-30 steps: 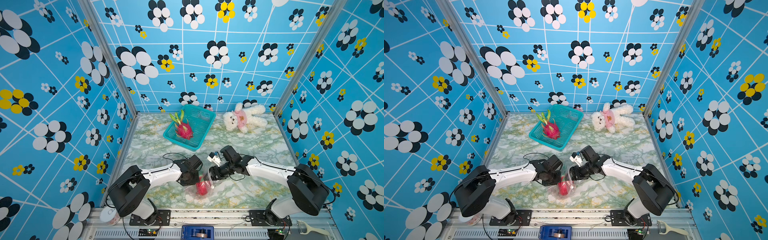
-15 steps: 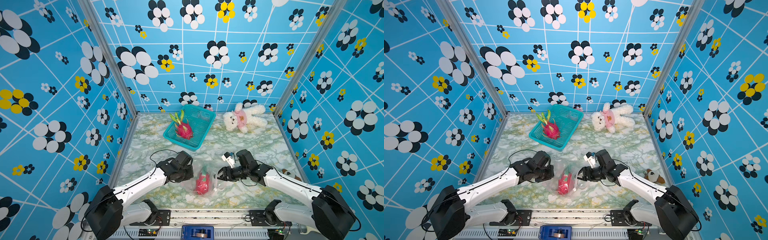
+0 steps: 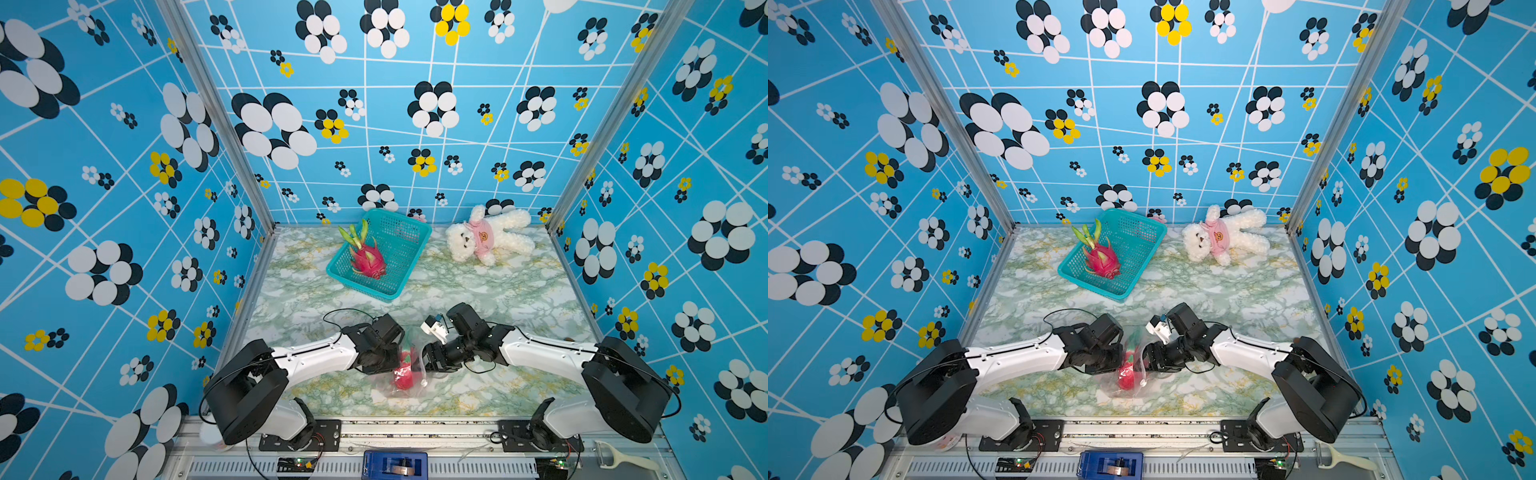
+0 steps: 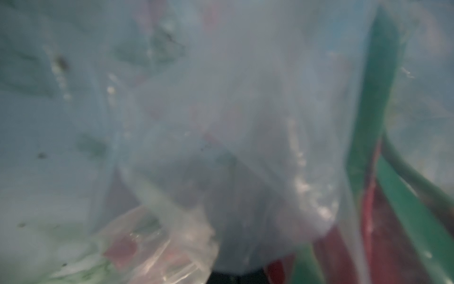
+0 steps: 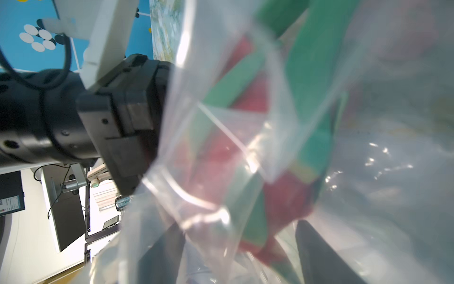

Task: Open the zip-top bag and take out the dragon fruit
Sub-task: Adjust the zipper food storage bag at the center of the board.

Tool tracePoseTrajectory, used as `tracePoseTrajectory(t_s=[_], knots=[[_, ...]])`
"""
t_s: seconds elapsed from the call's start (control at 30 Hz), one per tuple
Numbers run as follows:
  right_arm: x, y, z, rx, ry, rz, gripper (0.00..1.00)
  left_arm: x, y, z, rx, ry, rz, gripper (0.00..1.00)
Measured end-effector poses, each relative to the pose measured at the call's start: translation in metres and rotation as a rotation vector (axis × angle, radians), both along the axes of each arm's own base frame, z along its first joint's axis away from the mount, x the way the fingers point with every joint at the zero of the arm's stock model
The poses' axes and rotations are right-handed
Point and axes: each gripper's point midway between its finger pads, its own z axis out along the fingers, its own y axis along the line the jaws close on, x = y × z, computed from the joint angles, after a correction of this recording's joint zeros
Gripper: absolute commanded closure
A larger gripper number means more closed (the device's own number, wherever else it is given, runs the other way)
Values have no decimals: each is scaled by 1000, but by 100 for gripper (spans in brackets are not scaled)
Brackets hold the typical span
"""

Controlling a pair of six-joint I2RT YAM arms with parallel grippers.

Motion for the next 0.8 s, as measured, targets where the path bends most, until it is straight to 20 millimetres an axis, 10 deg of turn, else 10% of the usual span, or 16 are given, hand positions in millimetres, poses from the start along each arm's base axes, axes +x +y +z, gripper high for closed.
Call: tracePoseTrajectory(t_s=[0.8], knots=[[0,1,11,65,33,-132,28,7,0,-8,101,25,4,100]])
